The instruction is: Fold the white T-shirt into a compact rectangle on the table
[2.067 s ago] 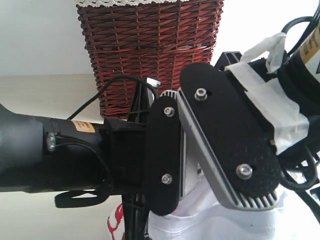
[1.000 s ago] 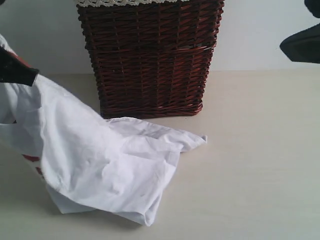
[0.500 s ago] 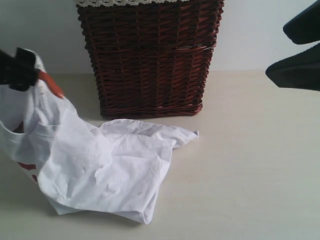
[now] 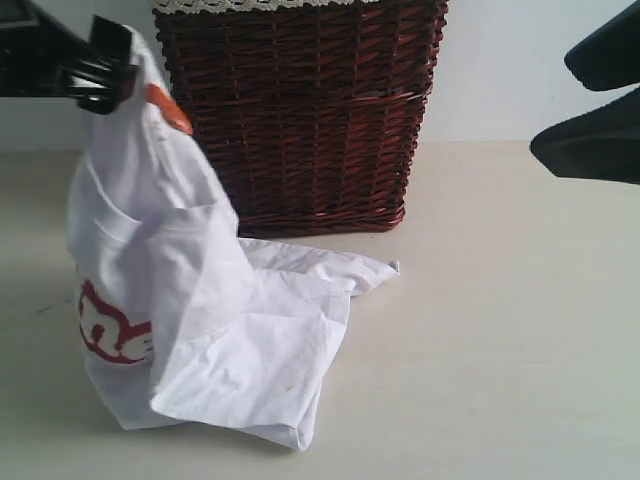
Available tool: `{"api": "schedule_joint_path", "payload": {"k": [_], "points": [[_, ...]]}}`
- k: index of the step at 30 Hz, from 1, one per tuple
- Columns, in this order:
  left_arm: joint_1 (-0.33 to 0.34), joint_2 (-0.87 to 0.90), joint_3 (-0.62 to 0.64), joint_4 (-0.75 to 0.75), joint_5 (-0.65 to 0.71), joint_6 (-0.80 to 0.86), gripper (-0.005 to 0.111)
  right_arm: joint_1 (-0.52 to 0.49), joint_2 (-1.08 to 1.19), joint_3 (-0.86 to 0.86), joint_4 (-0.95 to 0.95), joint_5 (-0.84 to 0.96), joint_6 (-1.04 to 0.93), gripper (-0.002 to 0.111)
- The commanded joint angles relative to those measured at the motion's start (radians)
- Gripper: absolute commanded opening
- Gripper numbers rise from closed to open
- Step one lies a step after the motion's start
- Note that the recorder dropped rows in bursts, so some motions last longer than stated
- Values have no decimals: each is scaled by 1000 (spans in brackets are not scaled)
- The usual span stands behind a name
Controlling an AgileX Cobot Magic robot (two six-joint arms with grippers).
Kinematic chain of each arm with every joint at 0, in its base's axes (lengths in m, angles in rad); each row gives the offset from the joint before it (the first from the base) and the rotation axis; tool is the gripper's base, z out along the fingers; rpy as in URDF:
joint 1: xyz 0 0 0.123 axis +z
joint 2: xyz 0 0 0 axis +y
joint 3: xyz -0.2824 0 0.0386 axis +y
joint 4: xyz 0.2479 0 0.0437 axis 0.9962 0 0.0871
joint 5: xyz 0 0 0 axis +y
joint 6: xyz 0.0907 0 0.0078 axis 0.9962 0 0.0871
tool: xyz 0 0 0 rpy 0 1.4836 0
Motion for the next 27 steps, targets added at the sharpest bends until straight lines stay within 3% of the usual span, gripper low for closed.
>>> {"api": "schedule_joint_path", "payload": {"k": [1,6,10,12,15,20,23,25,27], "points": [[8,6,31,-16,-162,96,96,2,-2,5,-1,-12,-4,49],[40,86,63,-16,-87,-31,72,2,-2,5,2,-10,-4,49],[130,169,63,-16,-67,-115,48,2,-2,5,2,-8,-4,49],[187,185,63,-16,63,-184,41,2,-2,5,2,-11,-4,49],[298,187,63,-16,412,-295,41,2,-2,5,2,-11,-4,49],[573,201,54,-11,1041,-526,41,2,-2,5,2,-16,-4,49],[732,224,7,205,1202,-742,46,2,-2,5,2,-19,-4,49],[798,239,-26,337,1250,-856,55,2,-2,5,2,-19,-4,49],[823,252,-50,379,1307,-864,61,2,-2,5,2,-19,-4,49]]}}
